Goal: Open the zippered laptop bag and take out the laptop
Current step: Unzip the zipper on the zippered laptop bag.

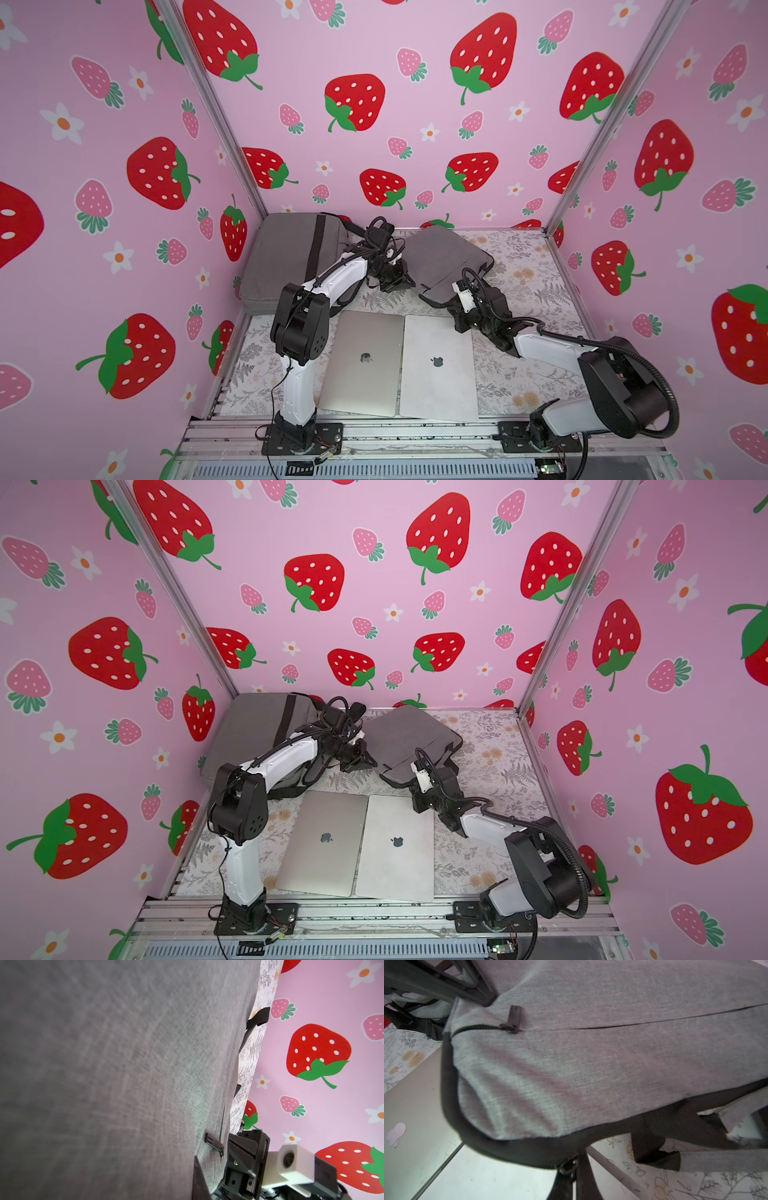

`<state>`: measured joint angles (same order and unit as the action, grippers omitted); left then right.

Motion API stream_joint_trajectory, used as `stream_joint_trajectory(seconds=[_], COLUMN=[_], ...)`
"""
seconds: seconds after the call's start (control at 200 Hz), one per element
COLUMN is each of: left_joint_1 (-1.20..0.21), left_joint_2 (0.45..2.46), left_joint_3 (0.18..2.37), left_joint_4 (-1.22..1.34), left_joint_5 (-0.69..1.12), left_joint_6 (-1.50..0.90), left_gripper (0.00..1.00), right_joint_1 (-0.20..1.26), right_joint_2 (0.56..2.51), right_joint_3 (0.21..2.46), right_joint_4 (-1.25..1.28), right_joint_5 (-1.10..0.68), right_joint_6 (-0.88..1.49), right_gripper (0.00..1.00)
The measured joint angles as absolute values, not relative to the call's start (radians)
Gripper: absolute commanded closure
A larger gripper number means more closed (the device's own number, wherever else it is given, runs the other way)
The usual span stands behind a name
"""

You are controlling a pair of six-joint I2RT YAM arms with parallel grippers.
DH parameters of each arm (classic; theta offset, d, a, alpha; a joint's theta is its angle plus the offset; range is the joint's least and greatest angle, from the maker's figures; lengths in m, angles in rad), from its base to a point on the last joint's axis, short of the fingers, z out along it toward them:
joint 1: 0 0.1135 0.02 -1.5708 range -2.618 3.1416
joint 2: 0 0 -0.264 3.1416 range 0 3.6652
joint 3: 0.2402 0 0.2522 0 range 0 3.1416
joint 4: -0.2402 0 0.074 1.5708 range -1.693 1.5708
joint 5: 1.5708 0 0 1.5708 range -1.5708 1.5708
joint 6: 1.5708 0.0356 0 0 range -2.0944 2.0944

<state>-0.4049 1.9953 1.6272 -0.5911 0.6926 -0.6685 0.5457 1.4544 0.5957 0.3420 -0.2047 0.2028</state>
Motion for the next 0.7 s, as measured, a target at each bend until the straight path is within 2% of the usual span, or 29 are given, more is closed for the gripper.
stream_joint_trajectory(seconds=[0.7], left_joint_1=[-0.379], left_joint_2=[1.815], left_joint_3=[1.390], left_joint_4=[-0.575], left_joint_5=[0.696], left_joint_6=[-0.640], left_gripper=[1.00], right_joint_1=[0.305], right_joint_2=[1.626], right_joint_3=[0.800], right_joint_4=[0.117], right_joint_5=[-0.342], right_joint_6=[0.239], right_gripper=[1.00])
